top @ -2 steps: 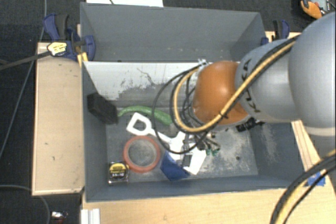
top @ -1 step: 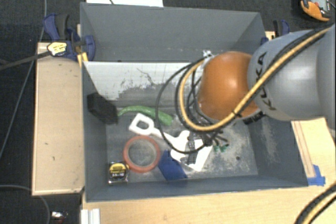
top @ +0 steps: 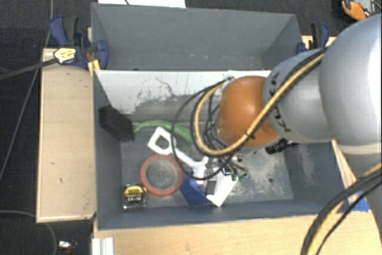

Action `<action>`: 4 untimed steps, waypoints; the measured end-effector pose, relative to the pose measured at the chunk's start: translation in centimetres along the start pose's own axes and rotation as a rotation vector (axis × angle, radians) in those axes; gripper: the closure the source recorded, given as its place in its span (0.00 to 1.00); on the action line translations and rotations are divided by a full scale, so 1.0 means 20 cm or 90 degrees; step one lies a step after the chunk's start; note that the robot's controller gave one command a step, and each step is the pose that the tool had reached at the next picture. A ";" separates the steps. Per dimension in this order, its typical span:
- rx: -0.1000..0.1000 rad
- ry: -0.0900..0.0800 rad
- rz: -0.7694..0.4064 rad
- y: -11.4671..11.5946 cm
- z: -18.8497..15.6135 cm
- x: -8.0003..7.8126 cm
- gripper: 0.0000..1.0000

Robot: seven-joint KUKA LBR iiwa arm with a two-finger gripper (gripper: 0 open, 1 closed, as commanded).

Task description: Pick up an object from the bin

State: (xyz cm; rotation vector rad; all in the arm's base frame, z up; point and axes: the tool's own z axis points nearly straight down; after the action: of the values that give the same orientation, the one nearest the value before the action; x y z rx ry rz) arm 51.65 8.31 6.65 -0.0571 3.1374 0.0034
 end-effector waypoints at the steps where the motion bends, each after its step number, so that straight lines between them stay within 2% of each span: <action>1: -0.001 -0.017 -0.011 -0.06 -0.02 0.04 0.00; 2: -0.001 -0.004 -0.001 0.00 -0.02 -0.01 1.00; 4: -0.001 -0.005 -0.001 0.00 -0.08 -0.01 1.00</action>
Offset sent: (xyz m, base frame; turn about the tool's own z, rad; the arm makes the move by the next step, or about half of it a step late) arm -0.0001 -0.0007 0.0021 -0.0020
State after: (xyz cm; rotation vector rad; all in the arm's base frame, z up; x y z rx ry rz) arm 51.77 8.25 8.25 -0.0582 3.1288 0.0070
